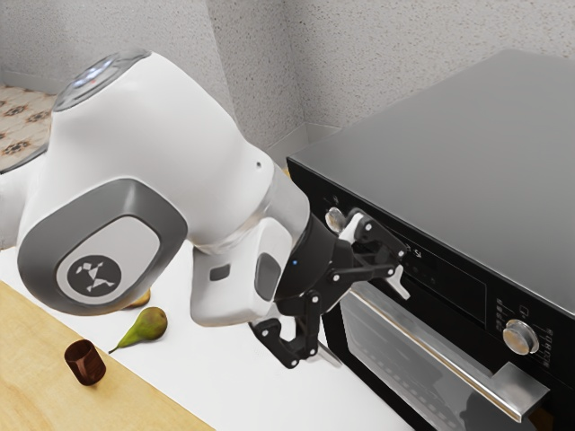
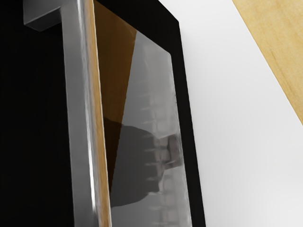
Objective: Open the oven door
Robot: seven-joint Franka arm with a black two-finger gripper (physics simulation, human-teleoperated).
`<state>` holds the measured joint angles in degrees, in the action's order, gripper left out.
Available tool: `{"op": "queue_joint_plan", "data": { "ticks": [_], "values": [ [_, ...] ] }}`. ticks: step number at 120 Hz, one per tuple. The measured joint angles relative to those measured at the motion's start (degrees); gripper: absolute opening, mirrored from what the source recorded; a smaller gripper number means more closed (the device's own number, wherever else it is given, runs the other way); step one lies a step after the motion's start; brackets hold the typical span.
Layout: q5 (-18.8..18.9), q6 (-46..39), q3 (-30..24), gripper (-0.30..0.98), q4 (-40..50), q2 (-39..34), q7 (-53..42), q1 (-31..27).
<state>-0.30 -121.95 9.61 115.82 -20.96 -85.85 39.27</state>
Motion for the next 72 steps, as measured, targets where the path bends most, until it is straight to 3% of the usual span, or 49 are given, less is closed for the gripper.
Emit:
{"op": "queue_joint_plan", "data": {
  "ticks": [72],
  "values": [
    [0.06,-0.70,0.06,0.69,1.66,0.74,2.64,0.01]
  ]
}}
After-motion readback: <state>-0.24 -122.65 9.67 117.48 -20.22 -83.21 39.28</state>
